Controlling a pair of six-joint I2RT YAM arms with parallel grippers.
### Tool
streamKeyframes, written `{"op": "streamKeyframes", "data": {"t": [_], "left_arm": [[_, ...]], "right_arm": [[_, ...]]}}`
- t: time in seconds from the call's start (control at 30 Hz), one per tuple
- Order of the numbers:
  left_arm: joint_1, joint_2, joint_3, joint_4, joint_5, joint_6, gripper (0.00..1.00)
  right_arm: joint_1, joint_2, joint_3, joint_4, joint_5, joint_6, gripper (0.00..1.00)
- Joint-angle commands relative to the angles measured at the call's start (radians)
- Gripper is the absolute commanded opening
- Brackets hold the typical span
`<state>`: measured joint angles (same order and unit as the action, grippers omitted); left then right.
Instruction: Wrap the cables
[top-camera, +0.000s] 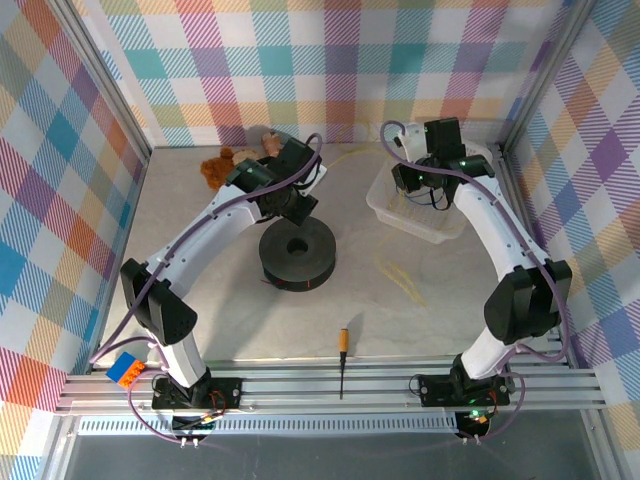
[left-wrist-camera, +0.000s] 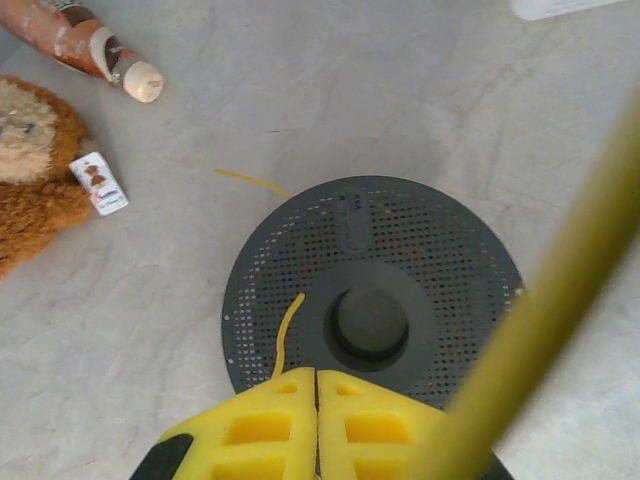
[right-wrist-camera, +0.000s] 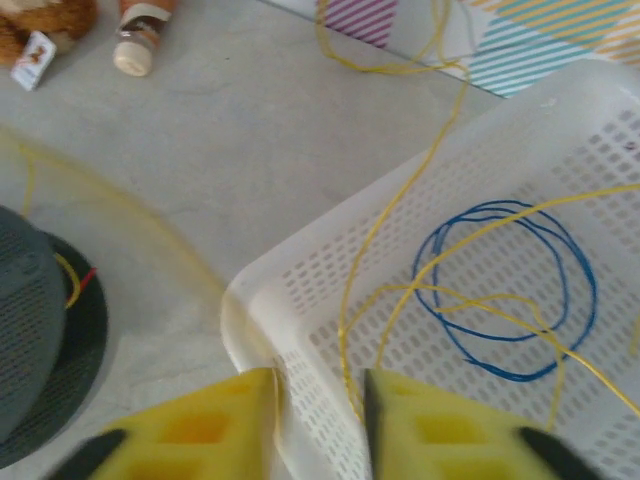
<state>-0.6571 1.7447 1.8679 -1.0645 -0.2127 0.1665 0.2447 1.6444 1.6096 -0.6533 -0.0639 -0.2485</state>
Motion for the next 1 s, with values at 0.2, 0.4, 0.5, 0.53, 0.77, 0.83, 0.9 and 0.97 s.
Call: {"op": "streamKeyframes", "data": {"t": [0.2, 0.4, 0.5, 0.53, 0.77, 0.83, 0.9, 0.97], "left_arm": [[0.011, -0.014, 0.029, 0.042, 0.180, 0.013, 0.00], [0.011, -0.014, 0.012, 0.050, 0.209, 0.007, 0.00], [0.011, -0.033, -0.011, 0.064, 0.225, 0.007, 0.00], [0.011, -0.041, -0.022, 0.073, 0.225, 0.007, 0.00], [0.011, -0.063, -0.045, 0.095, 0.233, 0.004, 0.00], [0.011, -0.062, -0.047, 0.098, 0.237, 0.002, 0.00], [0.011, -0.060, -0.049, 0.101, 0.240, 0.001, 0.00], [0.011, -0.063, -0.053, 0.106, 0.244, -0.001, 0.00]], "right_arm": [[-0.004, -0.118, -0.177, 0.231, -0.330, 0.033, 0.71], [-0.004, -0.140, -0.257, 0.451, -0.443, 0.097, 0.82], [-0.002, -0.106, -0.236, 0.492, -0.413, 0.126, 0.82], [-0.004, -0.082, -0.206, 0.472, -0.410, 0.130, 0.82], [-0.004, 0.013, -0.158, 0.434, -0.504, 0.118, 0.70], [-0.004, 0.026, -0.161, 0.437, -0.510, 0.118, 0.68], [-0.004, 0.042, -0.162, 0.440, -0.506, 0.119, 0.67], [-0.004, 0.055, -0.158, 0.438, -0.493, 0.118, 0.63]]}}
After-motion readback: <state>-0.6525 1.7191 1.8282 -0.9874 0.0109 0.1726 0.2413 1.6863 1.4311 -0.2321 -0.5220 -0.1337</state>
